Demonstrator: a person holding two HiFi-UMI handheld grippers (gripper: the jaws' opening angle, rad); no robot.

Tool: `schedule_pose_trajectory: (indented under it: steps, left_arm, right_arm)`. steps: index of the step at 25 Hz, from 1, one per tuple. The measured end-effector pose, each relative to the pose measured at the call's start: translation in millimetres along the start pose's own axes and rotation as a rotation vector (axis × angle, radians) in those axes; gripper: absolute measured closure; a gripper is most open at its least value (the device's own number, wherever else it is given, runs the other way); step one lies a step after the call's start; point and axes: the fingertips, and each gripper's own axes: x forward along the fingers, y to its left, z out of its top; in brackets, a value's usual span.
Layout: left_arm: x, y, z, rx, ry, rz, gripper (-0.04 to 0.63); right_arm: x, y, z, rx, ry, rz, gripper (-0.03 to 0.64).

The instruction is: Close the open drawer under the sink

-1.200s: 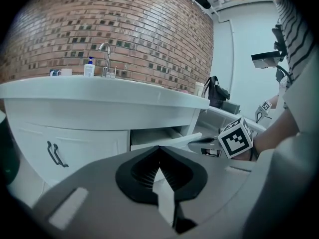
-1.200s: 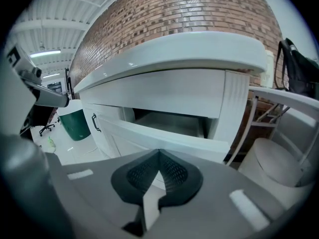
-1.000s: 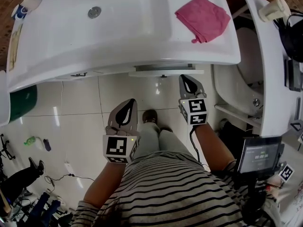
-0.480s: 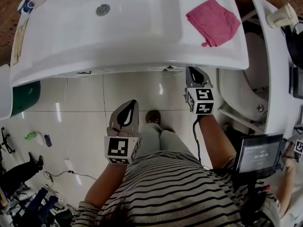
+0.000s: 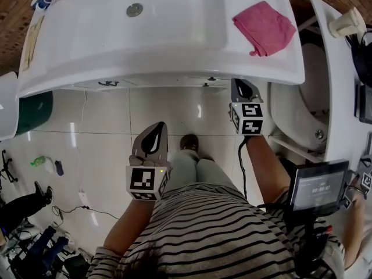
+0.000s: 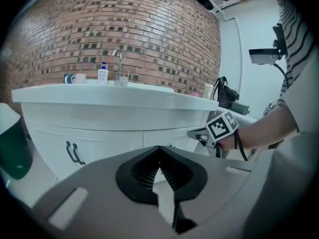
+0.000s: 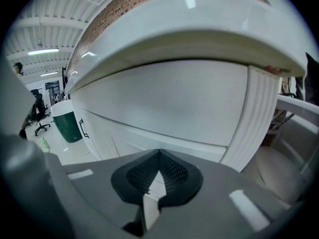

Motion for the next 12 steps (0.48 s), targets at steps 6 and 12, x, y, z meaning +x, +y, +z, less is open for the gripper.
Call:
schedule_pose_trajectory:
  steps: [6, 12]
  left_arm:
    - [-37.6, -16.8, 35.3, 0.004, -0.021, -0.003, 0.581]
    - [-117.5, -75.7, 87.6, 0.064, -0.137, -0.018, 0.58]
  right_arm:
    - [-69.7, 22.1, 36.0, -0.019, -0.015, 0.036, 0.617]
    - [-206.5, 43.0, 80.4, -0.052, -0.1, 0.045, 0.617]
